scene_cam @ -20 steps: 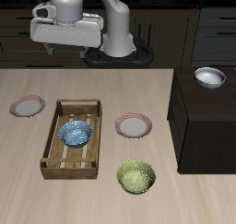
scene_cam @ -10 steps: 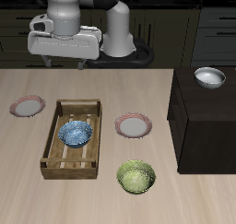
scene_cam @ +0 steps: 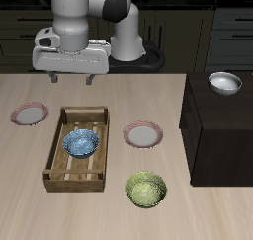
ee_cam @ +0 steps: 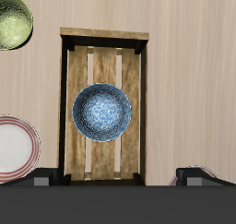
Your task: Stack the blue bowl on the green bowl
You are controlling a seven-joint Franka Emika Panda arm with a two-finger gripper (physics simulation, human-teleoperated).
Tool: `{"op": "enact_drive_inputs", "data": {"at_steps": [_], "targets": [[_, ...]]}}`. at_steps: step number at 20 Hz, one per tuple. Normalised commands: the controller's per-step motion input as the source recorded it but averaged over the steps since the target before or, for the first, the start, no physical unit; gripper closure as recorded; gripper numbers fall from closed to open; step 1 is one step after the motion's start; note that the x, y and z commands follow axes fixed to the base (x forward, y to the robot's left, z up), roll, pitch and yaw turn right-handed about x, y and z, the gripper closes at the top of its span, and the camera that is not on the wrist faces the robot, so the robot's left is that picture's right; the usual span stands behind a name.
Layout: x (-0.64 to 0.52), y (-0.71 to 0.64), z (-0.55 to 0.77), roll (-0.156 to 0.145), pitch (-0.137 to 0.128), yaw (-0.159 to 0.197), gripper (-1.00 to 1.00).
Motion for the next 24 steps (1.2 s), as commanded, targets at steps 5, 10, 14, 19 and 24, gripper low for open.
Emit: {"op": "enact_drive_inputs", "data": {"at_steps": [5,10,14,19,24], "targets": [[0.08,-0.06,-0.24,-0.015,0.021,-0.004,-1.0],[0.08,-0.04,-0.22,-0.021,0.019,-0.009,-1.0],[0.02,0.12,-0.17,0.018,0.017,-0.004,-1.0],[0.02,0.17,-0.34,0.017,0.031,0.019,-1.0],[0.0,0.1,-0.24,0.01,0.019,0.005,-1.0]]}}
